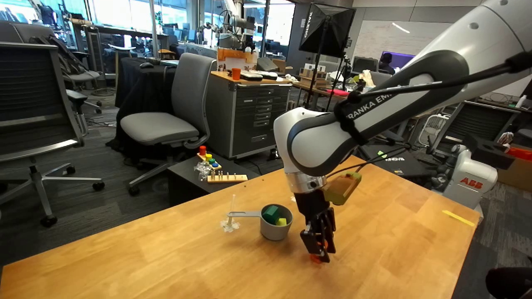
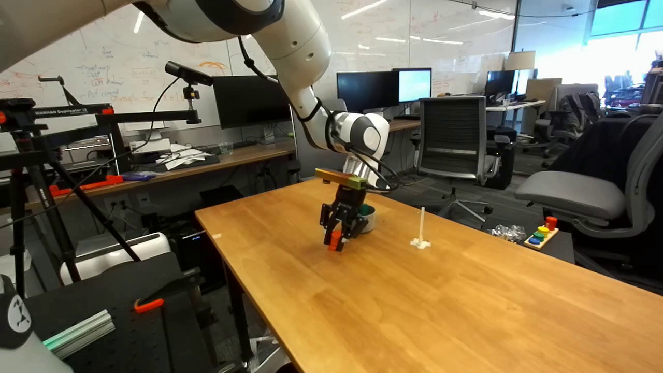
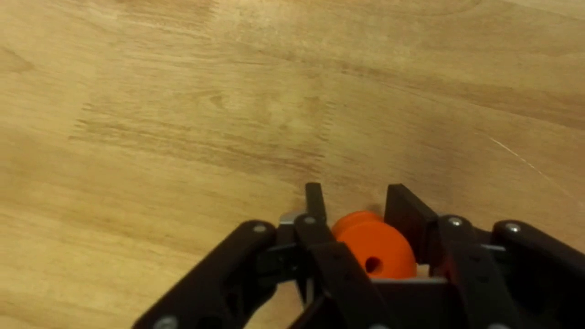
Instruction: Put all the blocks and rings in the cup
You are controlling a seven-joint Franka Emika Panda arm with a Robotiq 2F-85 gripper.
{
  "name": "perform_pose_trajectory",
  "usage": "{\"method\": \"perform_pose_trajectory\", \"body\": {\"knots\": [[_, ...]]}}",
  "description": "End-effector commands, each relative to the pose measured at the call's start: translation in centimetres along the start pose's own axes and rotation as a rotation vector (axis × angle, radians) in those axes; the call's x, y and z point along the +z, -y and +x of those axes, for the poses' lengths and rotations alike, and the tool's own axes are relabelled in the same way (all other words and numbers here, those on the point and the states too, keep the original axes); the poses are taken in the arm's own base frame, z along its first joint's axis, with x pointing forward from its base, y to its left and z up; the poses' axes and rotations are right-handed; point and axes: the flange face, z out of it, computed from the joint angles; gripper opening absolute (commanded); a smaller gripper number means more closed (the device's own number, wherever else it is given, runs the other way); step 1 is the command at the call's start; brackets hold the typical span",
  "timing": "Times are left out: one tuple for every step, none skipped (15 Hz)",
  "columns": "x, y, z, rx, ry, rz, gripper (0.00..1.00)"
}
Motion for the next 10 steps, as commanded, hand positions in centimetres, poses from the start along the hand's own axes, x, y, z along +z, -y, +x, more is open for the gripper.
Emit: {"method": "perform_pose_trajectory", "body": {"knots": [[-0.4,-0.5,0.2,-0.028,-0.027,-0.025,0.11],[-0.5,-0.8,0.2,-0.028,-0.032,-0.024,0.07],[-0.5,-1.1,0.2,-0.027,-0.034,-0.021,0.04],[-0.5,-1.3,0.2,-0.021,-0.036,-0.022,0.02],[-0.6,-1.5,0.2,-0.018,-0.038,-0.021,0.00],[-0.8,-1.8,0.1,-0.015,-0.041,-0.022,0.03],[-0.9,-2.0,0.1,-0.012,-0.043,-0.022,0.02],[-1.0,-2.2,0.1,-0.011,-0.043,-0.021,0.03],[-1.1,-2.4,0.1,-0.008,-0.044,-0.019,0.06],[-1.0,-2.5,0.0,-0.007,-0.041,-0.016,0.05]]}}
